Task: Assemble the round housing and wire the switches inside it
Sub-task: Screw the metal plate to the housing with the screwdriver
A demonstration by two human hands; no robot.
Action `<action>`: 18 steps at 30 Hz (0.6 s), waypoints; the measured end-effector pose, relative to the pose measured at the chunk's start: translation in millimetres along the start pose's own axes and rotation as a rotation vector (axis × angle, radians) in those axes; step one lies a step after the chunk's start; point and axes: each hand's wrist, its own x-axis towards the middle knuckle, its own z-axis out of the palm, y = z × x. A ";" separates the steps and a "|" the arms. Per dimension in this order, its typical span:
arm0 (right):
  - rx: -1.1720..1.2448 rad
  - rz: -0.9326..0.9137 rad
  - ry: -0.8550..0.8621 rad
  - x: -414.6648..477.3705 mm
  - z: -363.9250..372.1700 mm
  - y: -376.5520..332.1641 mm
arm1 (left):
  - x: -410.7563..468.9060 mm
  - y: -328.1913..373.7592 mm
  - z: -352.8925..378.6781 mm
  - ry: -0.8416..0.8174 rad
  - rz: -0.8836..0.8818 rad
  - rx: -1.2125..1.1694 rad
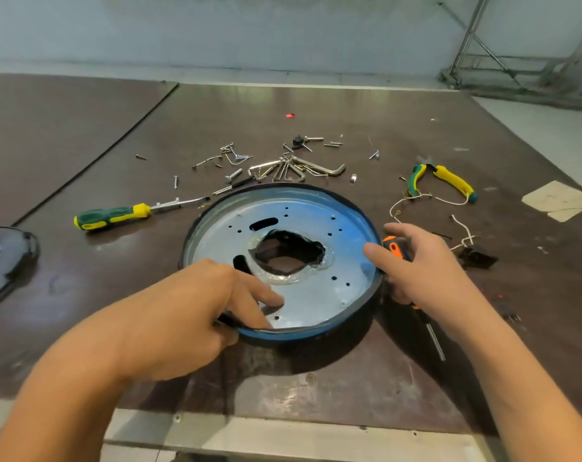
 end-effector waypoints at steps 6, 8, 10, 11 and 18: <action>-0.046 0.045 -0.046 -2.3 3.9 -7.4 | 1.1 20.2 2.5 -0.006 -0.087 -0.068; -0.041 0.036 -0.080 -2.5 2.7 -8.8 | 8.4 37.2 18.8 0.076 -0.109 0.030; -0.085 0.021 -0.104 -2.8 0.6 -9.5 | 21.7 59.5 39.1 0.178 -0.129 0.184; -0.127 0.015 -0.114 -3.7 -0.7 -9.9 | 28.8 69.9 47.8 0.201 -0.133 0.223; -0.077 0.189 -0.488 -12.7 -24.1 -21.6 | 37.1 51.4 46.3 0.072 -0.105 0.122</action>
